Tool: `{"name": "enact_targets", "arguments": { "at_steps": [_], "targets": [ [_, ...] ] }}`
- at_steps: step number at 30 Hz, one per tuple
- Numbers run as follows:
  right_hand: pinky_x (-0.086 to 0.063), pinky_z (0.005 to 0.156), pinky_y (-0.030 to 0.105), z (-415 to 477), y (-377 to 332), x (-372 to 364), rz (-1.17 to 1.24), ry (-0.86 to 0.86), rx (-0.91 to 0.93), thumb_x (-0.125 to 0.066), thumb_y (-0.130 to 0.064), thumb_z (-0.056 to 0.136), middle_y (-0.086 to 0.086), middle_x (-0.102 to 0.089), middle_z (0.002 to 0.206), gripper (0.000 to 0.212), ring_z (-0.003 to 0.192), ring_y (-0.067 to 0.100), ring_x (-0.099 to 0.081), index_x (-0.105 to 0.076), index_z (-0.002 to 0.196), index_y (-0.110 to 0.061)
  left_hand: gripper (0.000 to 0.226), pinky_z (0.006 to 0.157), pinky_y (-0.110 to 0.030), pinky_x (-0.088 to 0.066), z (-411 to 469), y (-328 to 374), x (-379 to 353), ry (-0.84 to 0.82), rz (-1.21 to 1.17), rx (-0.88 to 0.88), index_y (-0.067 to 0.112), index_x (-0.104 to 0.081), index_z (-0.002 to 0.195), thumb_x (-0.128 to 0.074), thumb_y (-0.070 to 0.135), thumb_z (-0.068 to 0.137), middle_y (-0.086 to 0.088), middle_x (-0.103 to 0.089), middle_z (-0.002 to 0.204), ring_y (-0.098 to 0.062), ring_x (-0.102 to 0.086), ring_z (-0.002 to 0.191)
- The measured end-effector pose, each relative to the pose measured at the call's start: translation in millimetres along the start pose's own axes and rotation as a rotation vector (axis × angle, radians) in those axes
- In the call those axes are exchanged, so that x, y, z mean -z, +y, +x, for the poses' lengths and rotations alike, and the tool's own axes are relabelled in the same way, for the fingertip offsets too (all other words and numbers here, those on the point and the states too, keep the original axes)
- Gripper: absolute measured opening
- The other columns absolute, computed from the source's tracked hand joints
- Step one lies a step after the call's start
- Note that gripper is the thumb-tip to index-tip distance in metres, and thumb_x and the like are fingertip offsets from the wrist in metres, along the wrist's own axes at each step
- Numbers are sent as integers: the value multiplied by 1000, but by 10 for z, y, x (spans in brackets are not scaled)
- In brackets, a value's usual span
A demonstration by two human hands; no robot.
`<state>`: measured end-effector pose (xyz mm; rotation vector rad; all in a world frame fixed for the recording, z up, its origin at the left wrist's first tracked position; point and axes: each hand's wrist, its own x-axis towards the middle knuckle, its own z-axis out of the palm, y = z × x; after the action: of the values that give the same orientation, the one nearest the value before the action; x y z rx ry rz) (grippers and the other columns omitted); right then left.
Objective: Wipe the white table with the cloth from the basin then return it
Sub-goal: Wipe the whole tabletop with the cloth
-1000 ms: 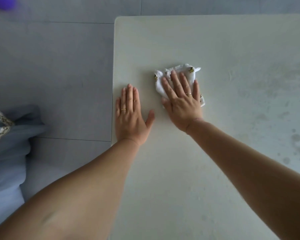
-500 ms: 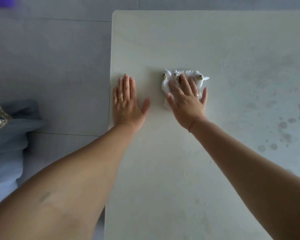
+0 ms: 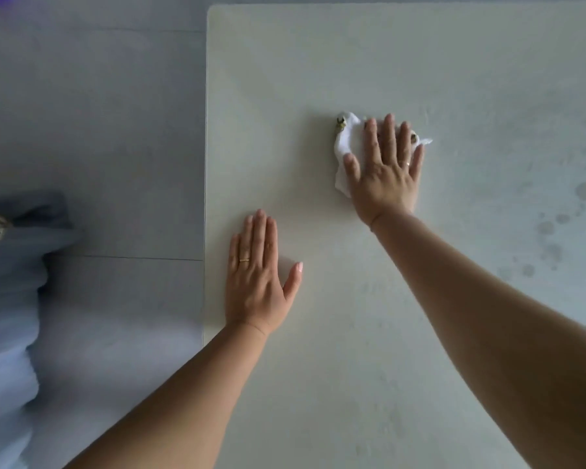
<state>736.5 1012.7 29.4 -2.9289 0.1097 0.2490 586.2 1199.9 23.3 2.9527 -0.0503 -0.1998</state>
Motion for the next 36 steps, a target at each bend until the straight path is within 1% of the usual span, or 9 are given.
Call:
{"name": "enact_targets", "arguments": {
  "at_steps": [4, 9, 13, 16, 19, 23, 27, 30, 36],
  "targets": [
    [13, 112, 53, -563, -538, -175, -46, -57, 145, -13, -63, 90, -1, 1, 160, 67, 145, 34, 10, -4, 150, -36, 74, 118, -45, -16, 8, 20, 18, -20, -2, 7, 4, -19, 149, -34, 49, 92, -14, -19, 157, -28, -14, 146],
    [3, 116, 51, -549, -32, -77, -159, -61, 410, -22, -45, 98, -3, -7, 160, 54, 147, 30, 1, -9, 149, -36, 74, 118, -43, -13, -2, 2, 28, -10, 6, -3, 3, -20, 149, -32, 48, 91, -13, -16, 158, -26, -12, 147],
    [2, 117, 49, -489, 452, 41, -71, -17, 82, -24, -44, 97, -2, -8, 160, 55, 147, 27, 1, -11, 150, -35, 75, 119, -42, -12, 6, 12, 33, -8, 3, 4, 4, -19, 150, -32, 48, 91, -12, -15, 158, -26, -11, 147],
    [3, 117, 49, -684, 82, -58, 37, 8, -134, -29, -41, 98, 0, -8, 160, 55, 146, 30, 1, -13, 150, -32, 74, 119, -42, -12, -3, 16, 36, 0, 2, 10, 4, -19, 149, -32, 48, 91, -12, -15, 158, -25, -11, 147],
    [6, 116, 48, -1143, -336, -205, -11, -66, 156, -24, -44, 96, -5, -2, 159, 57, 146, 29, 6, -10, 151, -32, 74, 118, -43, -13, -6, 16, 50, 16, -21, 0, 3, -23, 148, -30, 49, 92, -13, -18, 157, -26, -14, 146],
    [-5, 118, 47, -1185, 81, -143, -89, -111, 474, -21, -44, 97, -6, -11, 158, 54, 147, 25, -4, -15, 150, -31, 72, 118, -43, -14, -9, 25, 65, 28, -23, 8, 3, -25, 148, -36, 38, 86, -13, -21, 156, -27, -17, 145],
    [-3, 118, 46, -982, 623, 14, -47, -48, 94, -17, -44, 96, -3, -9, 160, 55, 147, 24, -1, -11, 150, -34, 71, 118, -42, -14, -2, 22, 65, 22, -23, 17, 4, -23, 149, -34, 37, 87, -12, -19, 157, -26, -15, 146],
    [2, 117, 47, -1109, 305, -50, 82, -8, -154, -24, -42, 95, 0, -8, 159, 57, 147, 27, 1, -15, 150, -32, 72, 119, -41, -13, -6, 31, 69, 24, -12, 21, 4, -24, 148, -36, 37, 86, -13, -20, 157, -26, -16, 146],
    [-4, 117, 46, -1851, -189, -265, -3, -98, 381, -28, -41, 97, -5, -12, 157, 53, 146, 23, -6, -21, 149, -33, 72, 118, -43, -14, -15, 33, 89, 21, -10, 5, 1, -27, 147, -37, 37, 84, -16, -22, 156, -29, -18, 145]
  ]
}}
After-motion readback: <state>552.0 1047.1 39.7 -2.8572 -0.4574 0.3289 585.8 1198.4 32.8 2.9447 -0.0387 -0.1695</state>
